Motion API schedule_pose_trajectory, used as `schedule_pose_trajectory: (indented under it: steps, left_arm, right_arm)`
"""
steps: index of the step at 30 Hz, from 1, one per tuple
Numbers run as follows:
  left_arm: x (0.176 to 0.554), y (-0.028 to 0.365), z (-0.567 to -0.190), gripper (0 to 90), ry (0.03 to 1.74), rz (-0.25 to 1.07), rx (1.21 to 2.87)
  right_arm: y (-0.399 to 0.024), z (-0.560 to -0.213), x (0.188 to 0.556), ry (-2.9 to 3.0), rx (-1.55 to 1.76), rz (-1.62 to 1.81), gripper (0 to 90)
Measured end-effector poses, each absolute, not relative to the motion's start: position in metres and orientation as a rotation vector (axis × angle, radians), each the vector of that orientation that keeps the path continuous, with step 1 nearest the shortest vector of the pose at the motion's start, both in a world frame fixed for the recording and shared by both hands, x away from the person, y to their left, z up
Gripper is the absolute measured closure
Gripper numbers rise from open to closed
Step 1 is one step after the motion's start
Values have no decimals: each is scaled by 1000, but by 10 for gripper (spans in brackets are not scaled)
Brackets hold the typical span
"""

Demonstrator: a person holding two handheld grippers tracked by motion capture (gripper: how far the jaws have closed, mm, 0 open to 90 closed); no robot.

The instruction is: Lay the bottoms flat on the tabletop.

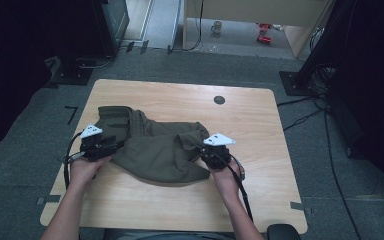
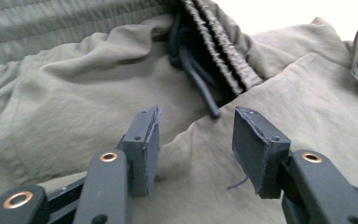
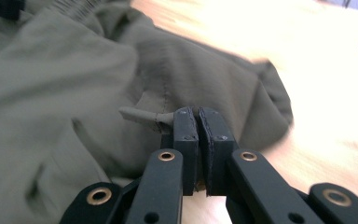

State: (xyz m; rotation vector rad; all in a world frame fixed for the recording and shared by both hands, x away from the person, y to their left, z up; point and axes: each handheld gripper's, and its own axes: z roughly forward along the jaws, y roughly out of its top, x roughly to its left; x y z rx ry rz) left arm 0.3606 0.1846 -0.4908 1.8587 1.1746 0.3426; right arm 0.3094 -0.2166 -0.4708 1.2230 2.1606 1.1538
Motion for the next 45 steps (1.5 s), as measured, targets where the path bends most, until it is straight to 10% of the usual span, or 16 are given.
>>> schedule_pose_trajectory:
  steps: [25,45]
  left_arm:
    - [366,168,-509,517,1173,301,1974]
    - [350,151,-495,556,1128,235,1962]
  right_arm:
    - [-305,-508,295,2063,1529,1079,787]
    - [-306,-469,300,1981,1452,1245,702]
